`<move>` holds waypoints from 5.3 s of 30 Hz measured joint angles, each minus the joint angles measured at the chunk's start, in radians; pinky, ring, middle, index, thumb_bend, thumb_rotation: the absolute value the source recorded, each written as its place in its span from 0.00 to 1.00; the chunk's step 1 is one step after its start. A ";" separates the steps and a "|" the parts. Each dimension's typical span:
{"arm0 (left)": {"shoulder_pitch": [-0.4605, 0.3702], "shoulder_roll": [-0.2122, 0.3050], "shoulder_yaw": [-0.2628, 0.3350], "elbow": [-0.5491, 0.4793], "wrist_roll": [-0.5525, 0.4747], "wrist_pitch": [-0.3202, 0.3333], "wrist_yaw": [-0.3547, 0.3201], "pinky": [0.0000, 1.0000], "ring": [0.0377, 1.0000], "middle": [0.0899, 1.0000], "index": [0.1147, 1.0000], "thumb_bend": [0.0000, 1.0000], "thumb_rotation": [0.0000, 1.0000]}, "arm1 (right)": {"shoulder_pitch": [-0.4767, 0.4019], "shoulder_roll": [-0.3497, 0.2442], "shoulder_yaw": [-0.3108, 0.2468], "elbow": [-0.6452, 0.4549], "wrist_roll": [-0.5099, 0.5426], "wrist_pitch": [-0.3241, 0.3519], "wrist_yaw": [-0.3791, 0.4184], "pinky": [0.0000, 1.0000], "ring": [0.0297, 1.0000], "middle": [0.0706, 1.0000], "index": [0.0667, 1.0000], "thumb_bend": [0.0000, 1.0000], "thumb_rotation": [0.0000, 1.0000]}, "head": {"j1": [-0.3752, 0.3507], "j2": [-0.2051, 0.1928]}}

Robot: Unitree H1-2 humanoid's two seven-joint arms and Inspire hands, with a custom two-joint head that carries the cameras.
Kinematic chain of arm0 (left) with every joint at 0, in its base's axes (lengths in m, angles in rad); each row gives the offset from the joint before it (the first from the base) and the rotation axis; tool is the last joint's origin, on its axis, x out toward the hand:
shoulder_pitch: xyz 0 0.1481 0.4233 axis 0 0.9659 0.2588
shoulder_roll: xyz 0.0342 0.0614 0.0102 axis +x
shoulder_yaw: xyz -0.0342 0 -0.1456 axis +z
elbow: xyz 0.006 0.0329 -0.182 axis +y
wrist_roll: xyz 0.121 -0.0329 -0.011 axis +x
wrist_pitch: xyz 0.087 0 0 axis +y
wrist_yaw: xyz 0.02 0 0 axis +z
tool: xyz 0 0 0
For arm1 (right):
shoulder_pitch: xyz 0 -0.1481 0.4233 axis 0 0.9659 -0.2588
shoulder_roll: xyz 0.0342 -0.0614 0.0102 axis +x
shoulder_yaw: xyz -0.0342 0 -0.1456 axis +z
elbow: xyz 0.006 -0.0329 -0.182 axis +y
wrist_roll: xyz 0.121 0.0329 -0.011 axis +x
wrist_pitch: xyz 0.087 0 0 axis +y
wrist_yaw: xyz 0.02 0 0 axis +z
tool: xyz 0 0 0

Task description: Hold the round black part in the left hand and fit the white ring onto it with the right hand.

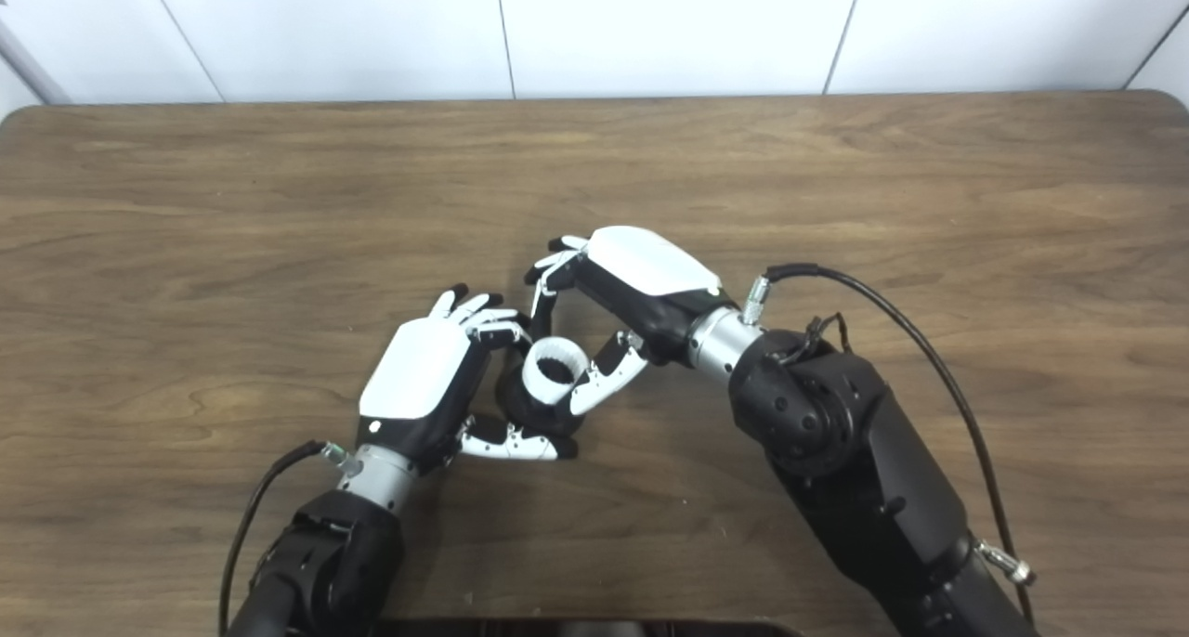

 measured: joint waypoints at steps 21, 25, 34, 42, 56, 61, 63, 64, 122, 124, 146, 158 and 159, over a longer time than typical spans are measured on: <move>-0.001 -0.002 -0.001 -0.001 0.000 0.000 -0.003 1.00 0.90 0.77 0.42 0.52 0.05 | 0.009 0.016 0.005 0.001 -0.012 -0.001 -0.005 0.96 0.95 0.82 0.45 0.52 0.14 | -0.006 0.005; -0.001 -0.002 -0.001 -0.001 0.000 0.000 -0.003 1.00 0.90 0.76 0.42 0.52 0.05 | 0.010 0.017 0.005 0.001 -0.018 -0.001 -0.005 0.97 0.95 0.82 0.45 0.52 0.14 | -0.006 0.005; -0.001 -0.001 -0.001 -0.002 0.000 0.000 -0.005 1.00 0.90 0.77 0.42 0.52 0.05 | 0.019 0.026 0.001 0.001 -0.018 0.000 -0.005 0.97 0.95 0.82 0.45 0.52 0.14 | -0.008 0.009; -0.002 -0.001 0.000 -0.003 0.000 -0.001 -0.006 1.00 0.90 0.76 0.42 0.52 0.05 | 0.019 0.026 0.001 0.002 -0.019 0.000 -0.004 0.97 0.95 0.82 0.45 0.52 0.14 | -0.011 0.011; -0.003 -0.001 0.000 -0.003 -0.001 -0.001 -0.007 1.00 0.90 0.76 0.42 0.52 0.05 | 0.019 0.029 0.002 0.002 -0.021 0.000 -0.004 0.96 0.95 0.82 0.45 0.52 0.14 | -0.015 0.018; -0.004 -0.001 0.001 -0.003 -0.003 -0.002 -0.008 1.00 0.90 0.76 0.42 0.52 0.05 | 0.019 0.030 0.003 0.002 -0.024 0.000 -0.004 0.96 0.95 0.81 0.45 0.52 0.14 | -0.021 0.021; -0.004 -0.001 0.002 -0.003 -0.003 -0.002 -0.010 1.00 0.90 0.76 0.42 0.52 0.05 | 0.019 0.031 0.005 0.002 -0.029 0.000 -0.004 0.96 0.95 0.81 0.45 0.52 0.14 | -0.021 0.021; -0.004 -0.001 0.002 -0.004 -0.004 -0.002 -0.012 1.00 0.90 0.76 0.42 0.52 0.05 | 0.019 0.032 0.005 0.002 -0.030 0.000 -0.003 0.96 0.95 0.81 0.45 0.52 0.14 | -0.021 0.021; -0.004 -0.003 0.003 -0.010 0.003 -0.002 -0.028 1.00 0.89 0.76 0.42 0.52 0.05 | 0.035 0.031 0.016 0.023 -0.039 -0.040 -0.025 0.92 0.95 0.84 0.46 0.52 0.15 | -0.025 0.028; -0.004 -0.003 0.003 -0.010 0.003 -0.002 -0.028 1.00 0.89 0.76 0.42 0.52 0.05 | 0.035 0.031 0.016 0.024 -0.039 -0.041 -0.025 0.92 0.95 0.85 0.46 0.52 0.15 | -0.025 0.028; -0.003 -0.003 0.006 -0.010 0.001 -0.002 -0.025 1.00 0.89 0.76 0.42 0.52 0.05 | 0.035 0.027 0.015 0.031 -0.043 -0.044 -0.007 0.93 0.96 0.88 0.64 0.94 0.24 | -0.028 0.031; -0.005 -0.002 0.009 -0.010 -0.002 -0.003 -0.027 1.00 0.89 0.76 0.42 0.52 0.05 | 0.023 0.020 -0.044 0.030 -0.039 -0.037 0.006 0.90 0.96 0.88 0.63 0.96 0.26 | -0.034 0.025; -0.005 -0.002 0.010 -0.010 -0.002 -0.003 -0.027 1.00 0.89 0.76 0.42 0.52 0.05 | 0.020 0.014 -0.052 0.030 -0.038 -0.037 0.006 0.89 0.95 0.88 0.63 0.96 0.24 | -0.034 0.025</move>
